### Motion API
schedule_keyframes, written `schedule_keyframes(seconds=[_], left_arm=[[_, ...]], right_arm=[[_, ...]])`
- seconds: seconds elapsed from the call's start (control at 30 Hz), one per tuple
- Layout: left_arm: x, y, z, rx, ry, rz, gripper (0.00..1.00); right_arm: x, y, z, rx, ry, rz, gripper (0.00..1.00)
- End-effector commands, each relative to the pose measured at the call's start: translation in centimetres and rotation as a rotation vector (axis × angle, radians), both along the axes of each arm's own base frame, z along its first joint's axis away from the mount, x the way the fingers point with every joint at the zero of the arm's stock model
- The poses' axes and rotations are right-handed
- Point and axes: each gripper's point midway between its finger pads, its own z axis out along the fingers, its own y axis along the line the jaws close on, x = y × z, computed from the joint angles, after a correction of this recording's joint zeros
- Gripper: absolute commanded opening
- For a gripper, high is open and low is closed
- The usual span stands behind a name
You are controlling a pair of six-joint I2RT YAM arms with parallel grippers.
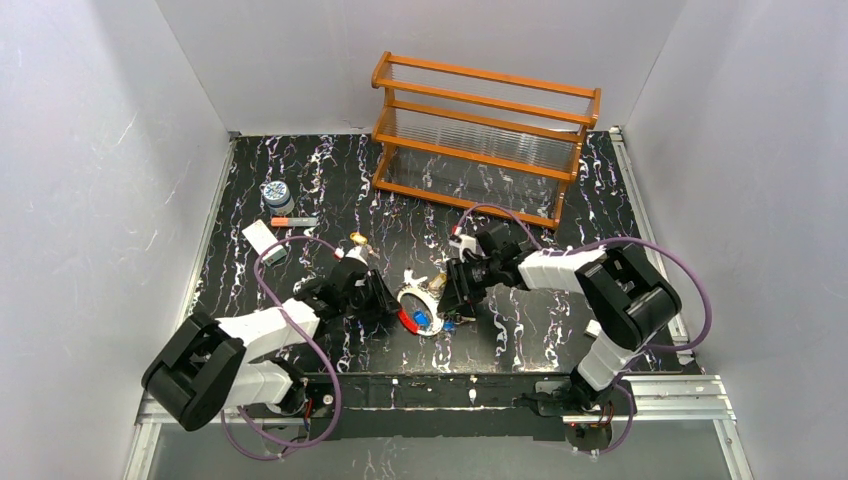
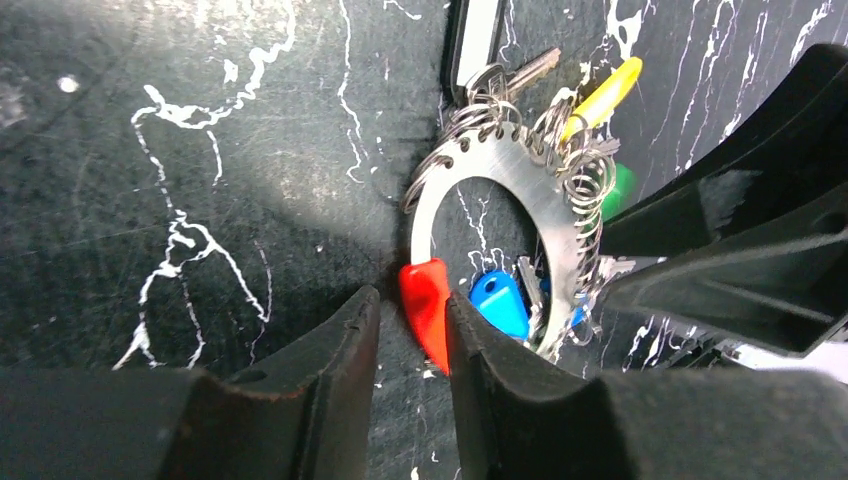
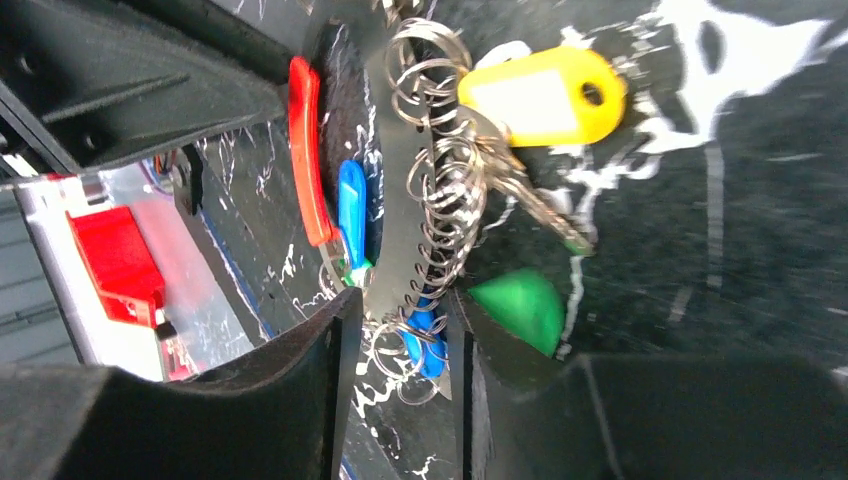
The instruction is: Put the keys on the keyring
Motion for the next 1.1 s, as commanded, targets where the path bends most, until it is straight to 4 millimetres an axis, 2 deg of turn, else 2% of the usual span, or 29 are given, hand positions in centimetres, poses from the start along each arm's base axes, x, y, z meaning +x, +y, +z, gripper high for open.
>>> schedule_keyframes(seconds=[0.0, 0.17, 0.3, 0.43, 0.67, 0.83, 0.97, 1.07], left_arm=[[0.7, -0.7, 0.1, -0.019, -0.004, 0.000, 0.27], [2.4, -0.6, 0.0, 0.081, -0.032, -0.036, 0.24], [4.2, 2.1, 0.3, 0.292, -0.066, -0.020, 0.26], [5.3, 4.2, 2.3, 0.424, -0.132, -0.014, 0.32], [4.4, 5.3, 5.0, 0.415, -0.241, -0.054, 0.45], [3.6, 5.6, 7.1, 0.334, -0.349, -0.043, 0.64], [3.2, 5.3, 8.6, 0.247, -0.421, -0.024, 0.74], [2.9, 4.7, 9.2, 0.172, -0.460, -0.018, 0.77]], right_arm=[[-2.2, 2.0, 0.6, 0.023, 0.023, 0.079, 0.42], [-5.2, 4.2, 1.0, 0.051, 0.059, 0.145, 0.33], [-6.4, 5.6, 2.3, 0.108, 0.060, 0.172, 0.35], [-5.0, 5.1, 3.3, 0.077, -0.037, 0.121, 0.46], [-1.1, 2.2, 5.2, -0.011, -0.304, 0.026, 0.66], [0.2, 0.5, 5.6, -0.026, -0.528, 0.074, 0.68], [0.8, -0.1, 6.1, 0.000, -0.731, 0.154, 0.68], [0.1, -0.3, 6.4, 0.063, -0.906, 0.283, 0.68]])
